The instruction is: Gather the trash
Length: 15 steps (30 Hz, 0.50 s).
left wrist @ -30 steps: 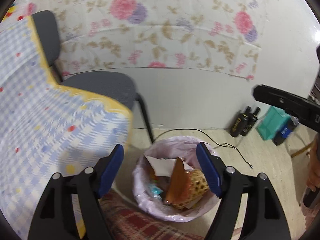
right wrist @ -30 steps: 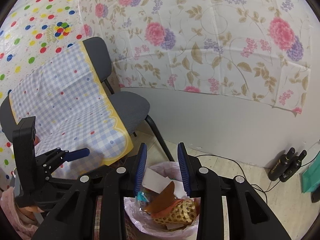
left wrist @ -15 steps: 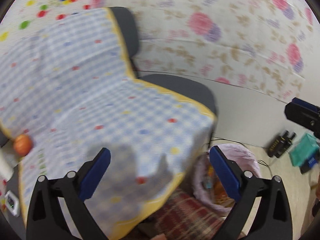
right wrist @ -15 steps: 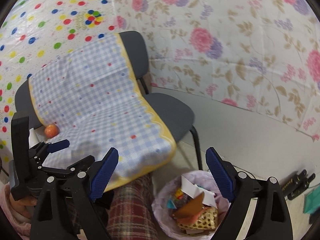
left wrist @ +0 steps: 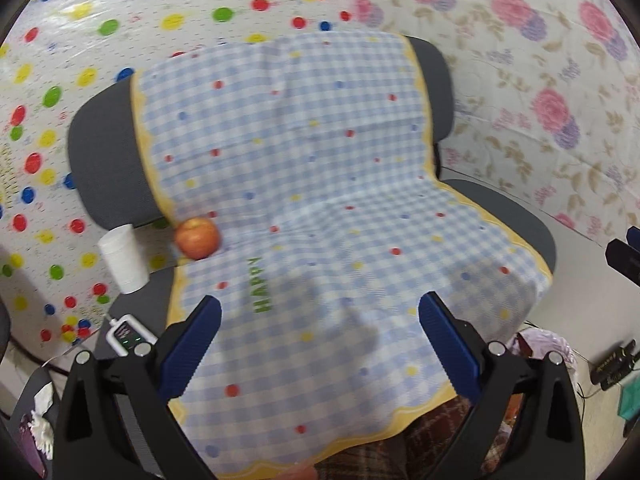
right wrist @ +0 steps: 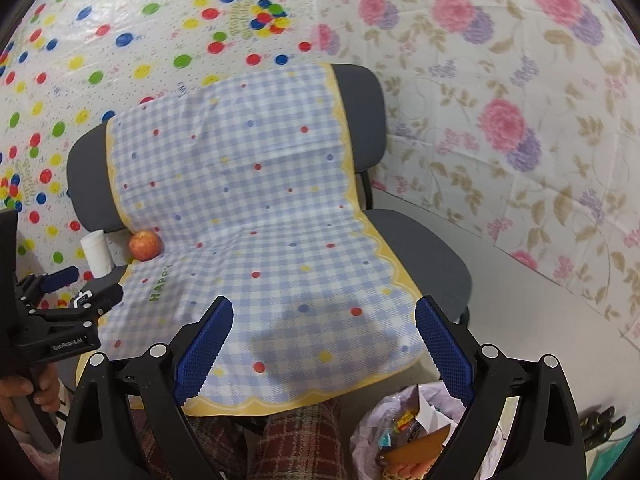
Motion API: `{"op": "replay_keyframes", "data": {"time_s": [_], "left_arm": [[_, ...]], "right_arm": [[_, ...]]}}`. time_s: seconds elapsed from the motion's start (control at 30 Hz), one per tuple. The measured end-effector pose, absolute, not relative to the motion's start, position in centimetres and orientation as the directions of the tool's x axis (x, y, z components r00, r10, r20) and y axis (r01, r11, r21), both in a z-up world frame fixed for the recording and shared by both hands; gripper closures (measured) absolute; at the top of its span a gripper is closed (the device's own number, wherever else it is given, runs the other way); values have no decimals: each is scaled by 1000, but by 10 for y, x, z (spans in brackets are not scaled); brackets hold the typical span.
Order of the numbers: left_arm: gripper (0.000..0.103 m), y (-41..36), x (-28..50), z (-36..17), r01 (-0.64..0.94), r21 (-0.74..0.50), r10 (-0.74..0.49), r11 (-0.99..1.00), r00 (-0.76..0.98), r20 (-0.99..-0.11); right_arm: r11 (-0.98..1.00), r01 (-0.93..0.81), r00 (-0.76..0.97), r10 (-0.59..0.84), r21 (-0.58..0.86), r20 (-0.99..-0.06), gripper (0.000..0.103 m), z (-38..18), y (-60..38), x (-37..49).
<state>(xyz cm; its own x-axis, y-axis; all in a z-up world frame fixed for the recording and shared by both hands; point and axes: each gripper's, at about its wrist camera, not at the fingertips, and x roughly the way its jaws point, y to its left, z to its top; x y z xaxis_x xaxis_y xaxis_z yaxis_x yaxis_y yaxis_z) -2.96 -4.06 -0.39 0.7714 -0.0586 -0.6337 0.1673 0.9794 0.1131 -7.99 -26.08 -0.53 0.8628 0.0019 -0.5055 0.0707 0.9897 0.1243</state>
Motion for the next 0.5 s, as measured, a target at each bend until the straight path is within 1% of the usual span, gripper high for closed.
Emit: {"op": "replay_keyframes", "data": {"time_s": [0.23,0.5], "left_arm": [[7,-12,-30,-9,108,116,-6,987,756,-655],[7,4,-27,-11,72,100,12,992,751,-660]], "right_arm": [[994,16,860,42,109,-508,11,-4,-235,-63],[995,-11,852,61,99,-520,11,-7,-221,-50]]}}
